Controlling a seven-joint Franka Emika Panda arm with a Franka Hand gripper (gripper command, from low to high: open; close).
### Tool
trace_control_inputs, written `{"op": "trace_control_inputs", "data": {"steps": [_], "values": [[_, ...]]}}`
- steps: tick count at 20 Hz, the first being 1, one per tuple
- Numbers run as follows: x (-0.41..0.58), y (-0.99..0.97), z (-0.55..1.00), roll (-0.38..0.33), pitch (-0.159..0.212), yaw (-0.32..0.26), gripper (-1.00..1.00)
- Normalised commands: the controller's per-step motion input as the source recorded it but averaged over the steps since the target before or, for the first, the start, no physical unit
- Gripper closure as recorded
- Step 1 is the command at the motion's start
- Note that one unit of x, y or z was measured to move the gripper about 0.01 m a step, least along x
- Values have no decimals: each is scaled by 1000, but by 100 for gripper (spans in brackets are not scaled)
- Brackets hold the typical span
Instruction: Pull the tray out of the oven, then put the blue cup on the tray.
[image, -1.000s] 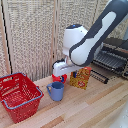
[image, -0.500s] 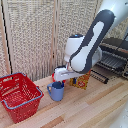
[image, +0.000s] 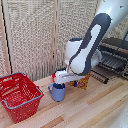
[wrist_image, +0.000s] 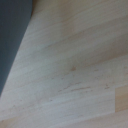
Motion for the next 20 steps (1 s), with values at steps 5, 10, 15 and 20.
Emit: {"op": "trace_control_inputs", "data": {"steps": [5,10,15,20], "values": [[13,0,-35,30,0,35,100],[0,0,-39,39,0,44,100],[46,0,-8,73,9,27,100],[523,0,65,91,50,-118,100]]}}
